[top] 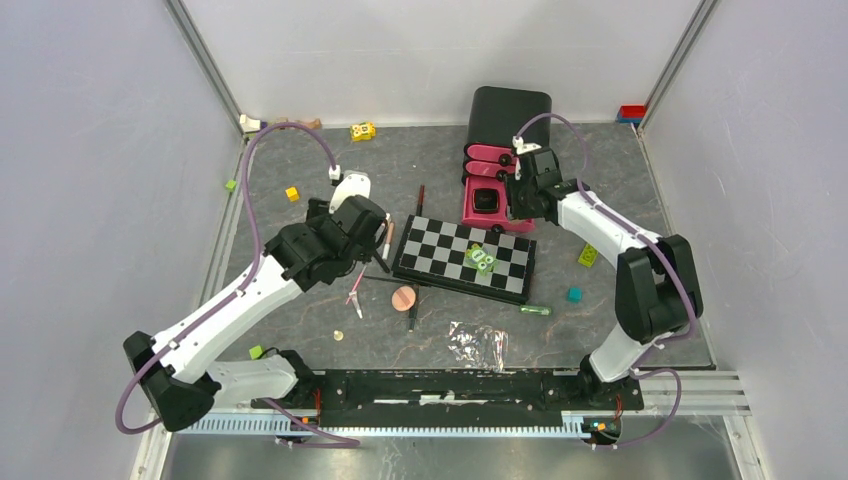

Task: Organize the makeup
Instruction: Place the makeup in the drawer.

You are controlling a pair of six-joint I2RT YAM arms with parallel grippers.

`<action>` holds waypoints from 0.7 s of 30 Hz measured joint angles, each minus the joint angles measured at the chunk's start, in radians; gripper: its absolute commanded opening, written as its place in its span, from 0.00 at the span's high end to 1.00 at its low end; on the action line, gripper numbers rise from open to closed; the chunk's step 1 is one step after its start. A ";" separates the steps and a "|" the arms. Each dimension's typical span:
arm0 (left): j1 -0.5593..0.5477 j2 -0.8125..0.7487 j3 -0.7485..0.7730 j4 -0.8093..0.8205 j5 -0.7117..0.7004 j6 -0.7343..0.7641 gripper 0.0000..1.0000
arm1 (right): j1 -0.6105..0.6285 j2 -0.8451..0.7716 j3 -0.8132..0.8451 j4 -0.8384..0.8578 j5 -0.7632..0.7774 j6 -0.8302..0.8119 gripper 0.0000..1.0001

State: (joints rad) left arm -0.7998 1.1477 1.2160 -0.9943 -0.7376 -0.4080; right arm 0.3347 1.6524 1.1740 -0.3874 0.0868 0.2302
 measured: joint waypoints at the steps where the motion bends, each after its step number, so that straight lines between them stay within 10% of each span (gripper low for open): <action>1: 0.000 -0.001 -0.006 -0.001 -0.002 0.000 0.18 | -0.005 0.010 0.010 -0.004 0.002 -0.003 0.82; 21: 0.000 -0.131 -0.195 0.002 -0.074 -0.029 0.17 | -0.035 0.100 0.081 0.019 0.006 -0.288 0.84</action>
State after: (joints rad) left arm -0.7994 1.0164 1.0206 -0.9928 -0.8112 -0.4366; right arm 0.2996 1.7519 1.2549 -0.3683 0.0933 -0.0578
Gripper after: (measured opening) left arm 0.830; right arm 0.447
